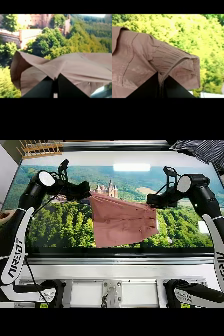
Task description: Fold the clothes and pants, and hang the long-sleeved shirts on hangers.
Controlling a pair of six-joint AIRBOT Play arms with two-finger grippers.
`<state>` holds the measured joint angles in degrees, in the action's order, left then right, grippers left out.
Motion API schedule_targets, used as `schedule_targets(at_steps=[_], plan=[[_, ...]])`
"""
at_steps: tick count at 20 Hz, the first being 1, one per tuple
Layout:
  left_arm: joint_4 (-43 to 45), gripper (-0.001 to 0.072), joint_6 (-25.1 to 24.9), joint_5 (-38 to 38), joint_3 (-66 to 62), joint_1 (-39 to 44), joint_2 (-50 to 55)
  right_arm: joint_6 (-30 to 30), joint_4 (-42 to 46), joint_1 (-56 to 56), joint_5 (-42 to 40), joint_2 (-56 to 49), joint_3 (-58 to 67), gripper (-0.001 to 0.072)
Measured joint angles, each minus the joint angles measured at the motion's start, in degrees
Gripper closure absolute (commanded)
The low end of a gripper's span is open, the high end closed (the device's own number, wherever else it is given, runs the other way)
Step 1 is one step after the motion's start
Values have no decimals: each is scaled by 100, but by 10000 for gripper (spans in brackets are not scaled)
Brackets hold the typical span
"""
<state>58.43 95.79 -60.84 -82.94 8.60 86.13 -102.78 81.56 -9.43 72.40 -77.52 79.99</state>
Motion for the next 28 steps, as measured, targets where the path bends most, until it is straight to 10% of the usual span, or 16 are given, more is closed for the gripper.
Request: schedule_targets(at_steps=[13,25,26,27,28], plan=[[20,700,-109,654,3716,1412,-1626,254,697,42,-9,857,-2282,698],[-258,700,120,1351,4216,1847,-1147,186,715,46,-780,879,-3674,676],[-260,691,120,1331,4218,1849,-1222,188,715,46,-798,887,-3687,506],[-256,439,92,1281,4221,1851,-1300,188,734,46,-796,911,-3698,240],[-240,203,55,1169,4221,1851,-1390,192,767,50,-789,960,-3703,139]])
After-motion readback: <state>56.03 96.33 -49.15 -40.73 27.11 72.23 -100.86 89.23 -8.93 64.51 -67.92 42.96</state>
